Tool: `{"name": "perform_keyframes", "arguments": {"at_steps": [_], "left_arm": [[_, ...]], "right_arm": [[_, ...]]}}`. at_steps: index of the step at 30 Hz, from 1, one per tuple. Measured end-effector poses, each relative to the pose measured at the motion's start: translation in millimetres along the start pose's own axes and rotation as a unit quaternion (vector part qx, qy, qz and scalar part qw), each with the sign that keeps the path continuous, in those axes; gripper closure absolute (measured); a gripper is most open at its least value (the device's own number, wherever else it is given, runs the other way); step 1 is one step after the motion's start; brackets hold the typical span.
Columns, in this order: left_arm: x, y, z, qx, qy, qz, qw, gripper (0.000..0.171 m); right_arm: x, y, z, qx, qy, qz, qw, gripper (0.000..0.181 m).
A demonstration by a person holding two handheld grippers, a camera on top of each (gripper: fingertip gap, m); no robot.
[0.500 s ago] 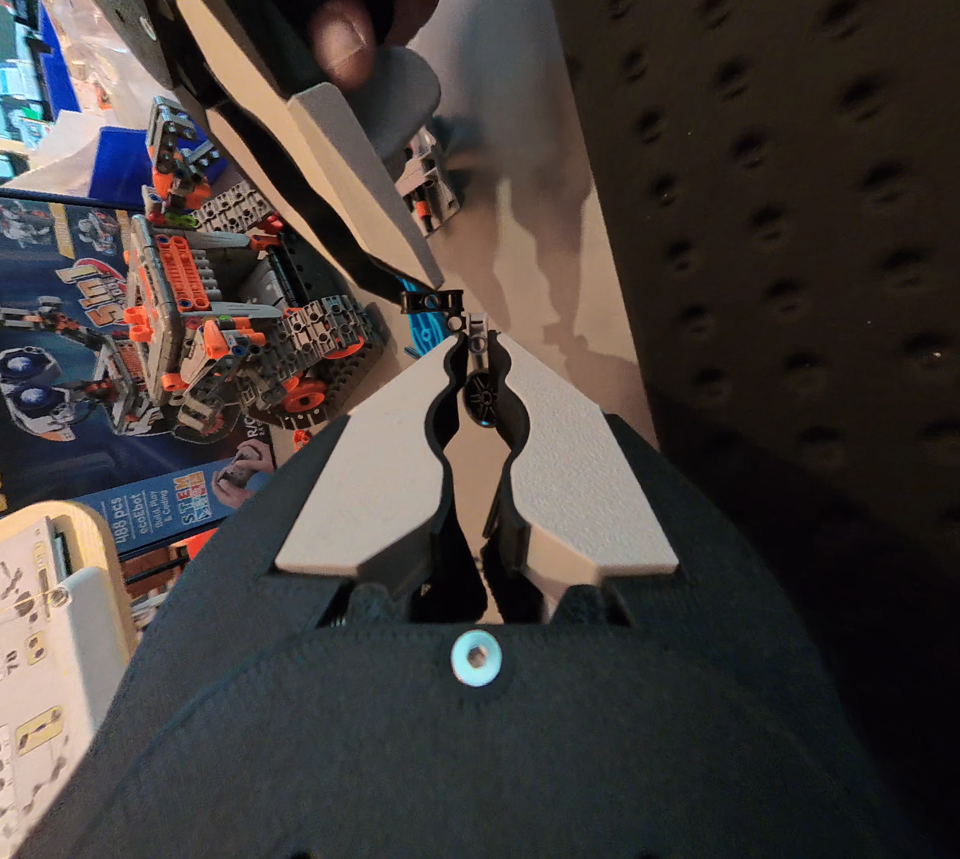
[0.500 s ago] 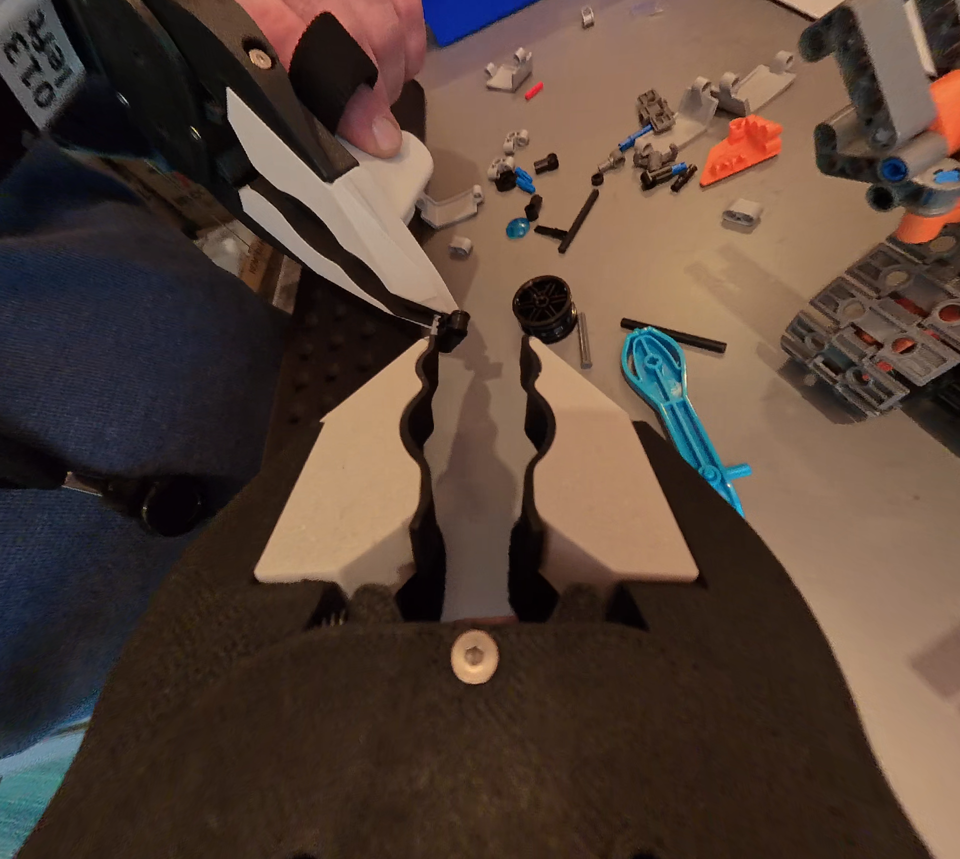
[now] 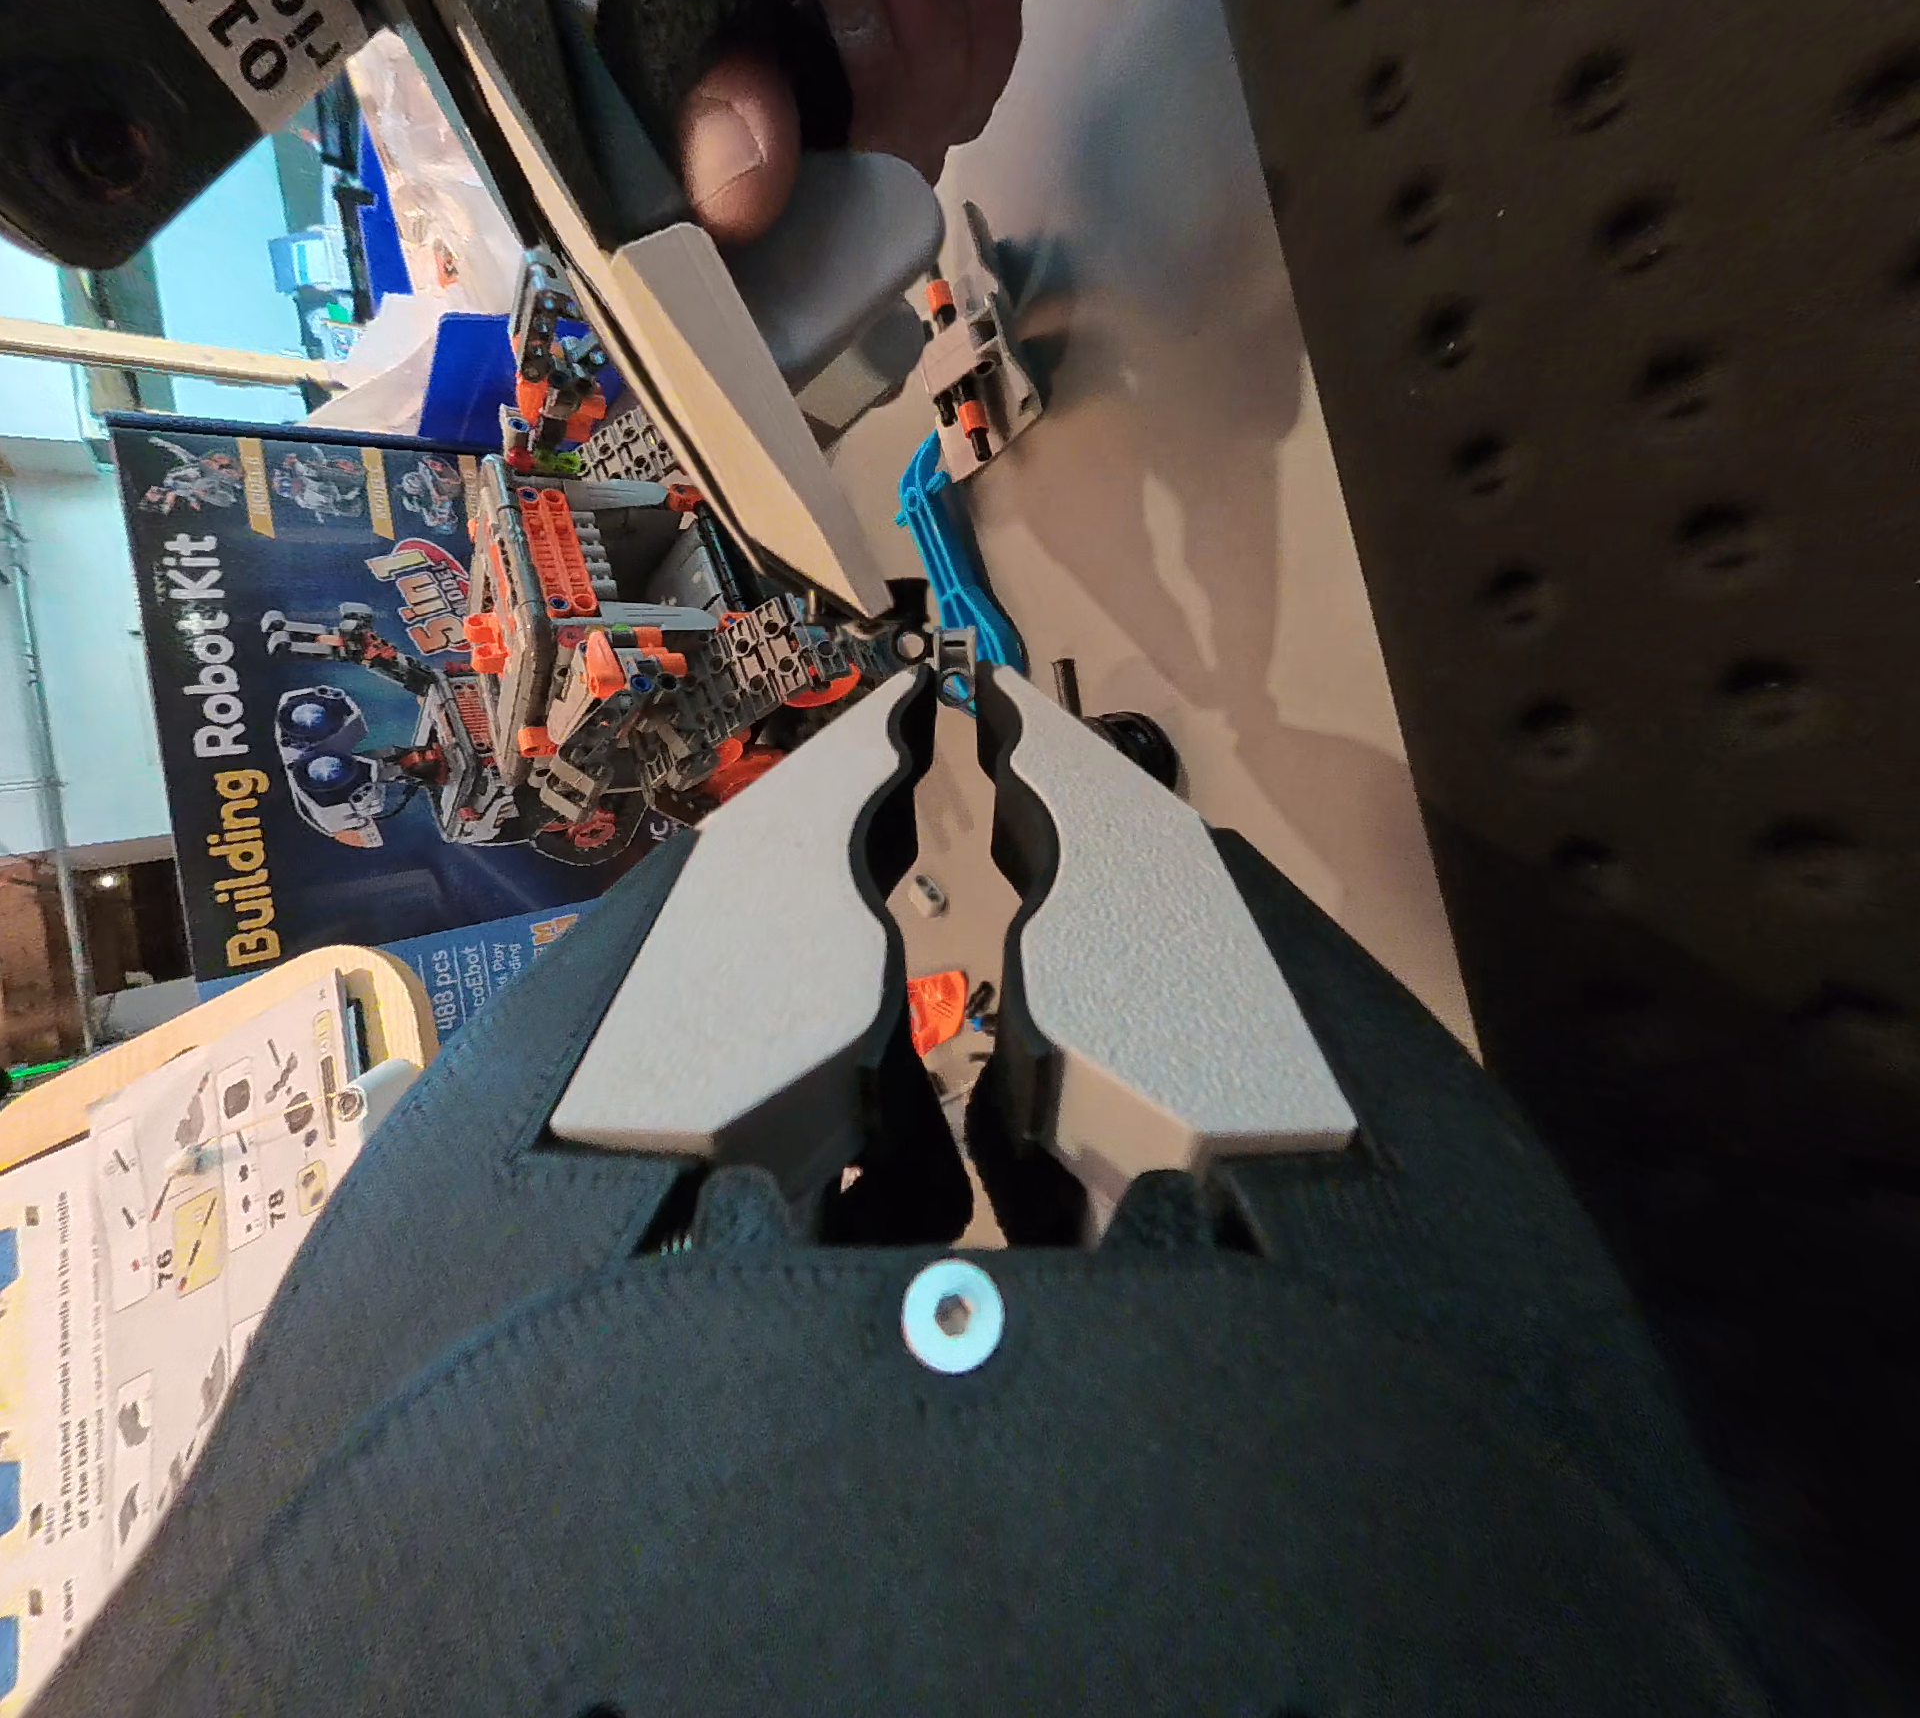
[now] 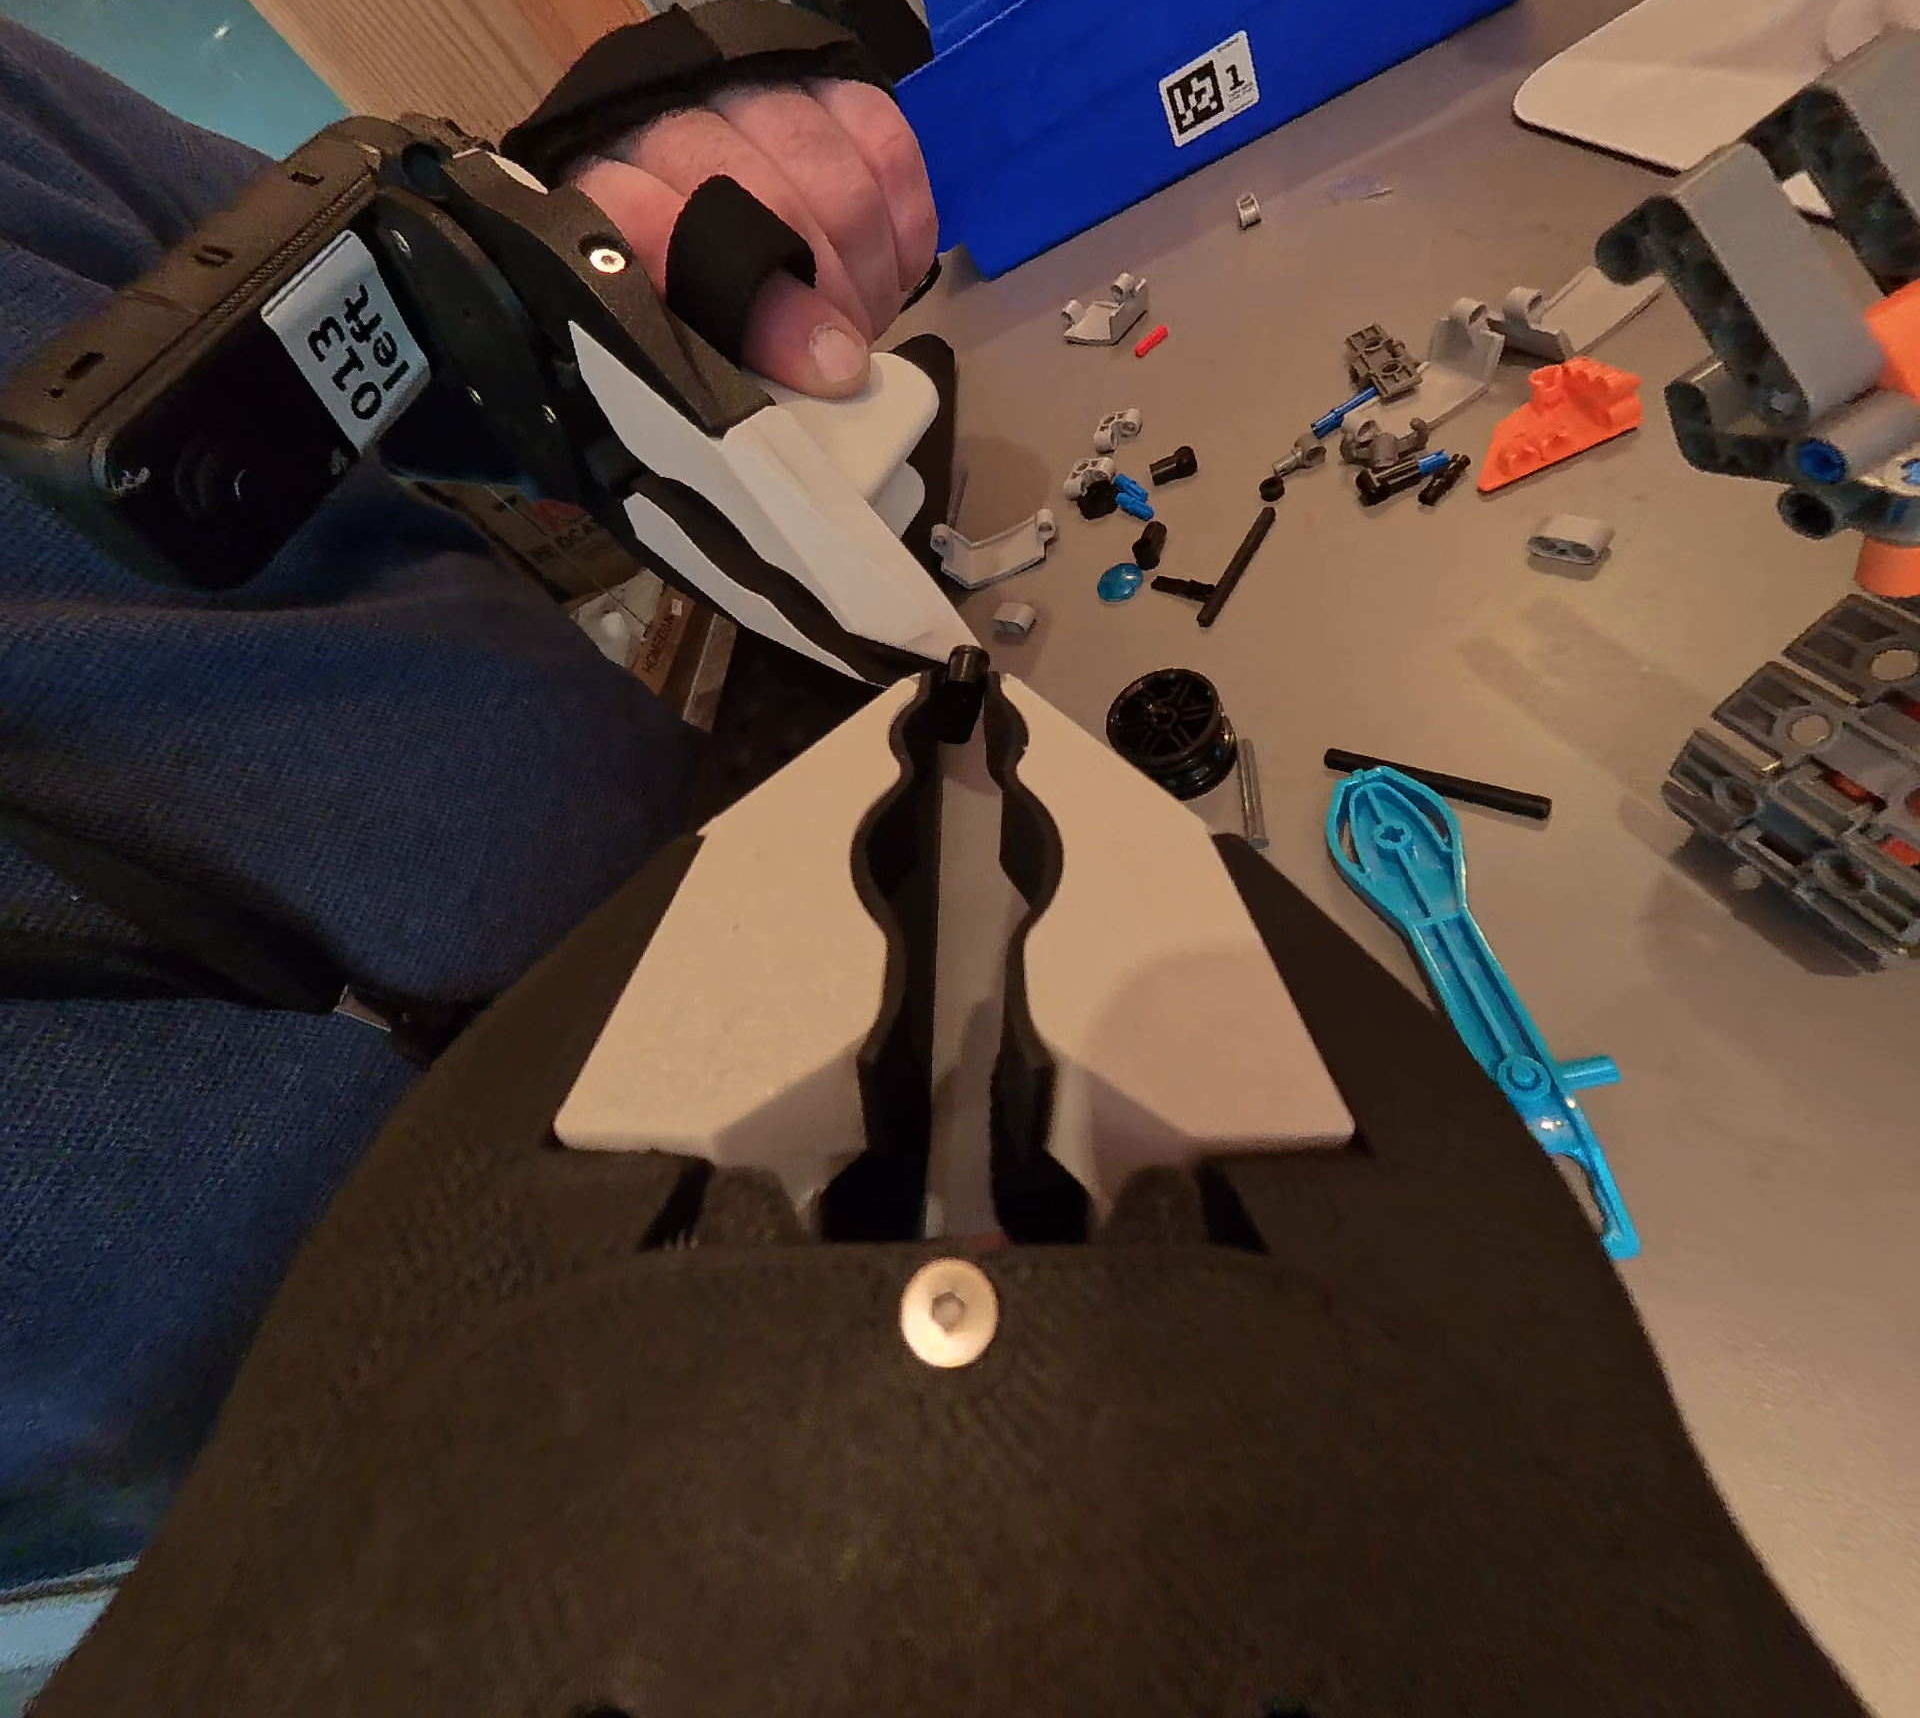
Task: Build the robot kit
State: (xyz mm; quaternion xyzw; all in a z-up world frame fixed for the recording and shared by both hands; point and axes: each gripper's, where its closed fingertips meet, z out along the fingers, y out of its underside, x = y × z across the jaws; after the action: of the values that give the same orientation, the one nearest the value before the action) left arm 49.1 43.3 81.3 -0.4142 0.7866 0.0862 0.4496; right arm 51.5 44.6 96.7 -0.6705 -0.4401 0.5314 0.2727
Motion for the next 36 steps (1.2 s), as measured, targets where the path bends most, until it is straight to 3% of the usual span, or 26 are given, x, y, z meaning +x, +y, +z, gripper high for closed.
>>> {"name": "perform_keyframes", "arguments": {"at_steps": [5,10,13,18,21,26,32,36], "left_arm": [[-12,1,-3,0.007,-0.027,-0.020,0.999,0.166],[-24,5,-7,0.036,-0.017,-0.138,0.990,0.157],[-24,0,-15,0.084,0.018,-0.225,0.971,0.150],[-22,-7,-25,0.148,0.087,-0.354,0.920,0.148],[-10,-9,-29,0.159,0.122,-0.380,0.903,0.157],[14,-6,-32,0.143,0.133,-0.394,0.898,0.166],[12,13,-47,0.161,0.099,-0.460,0.867,0.166],[6,19,-57,0.187,0.079,-0.491,0.847,0.166]], "right_arm": [[0,-11,-4,0.027,0.017,-0.024,0.999,0.176],[2,-21,-11,0.059,0.051,-0.058,0.995,0.176],[1,-20,-11,0.046,0.069,-0.091,0.992,0.176],[-10,-18,-3,0.003,0.091,-0.167,0.982,0.176],[-20,-14,8,-0.032,0.086,-0.207,0.974,0.176],[-32,-4,32,-0.088,0.077,-0.260,0.958,0.176],[-30,-19,49,-0.065,0.067,-0.243,0.965,0.166],[-34,-28,59,-0.040,0.045,-0.232,0.971,0.176]]}}
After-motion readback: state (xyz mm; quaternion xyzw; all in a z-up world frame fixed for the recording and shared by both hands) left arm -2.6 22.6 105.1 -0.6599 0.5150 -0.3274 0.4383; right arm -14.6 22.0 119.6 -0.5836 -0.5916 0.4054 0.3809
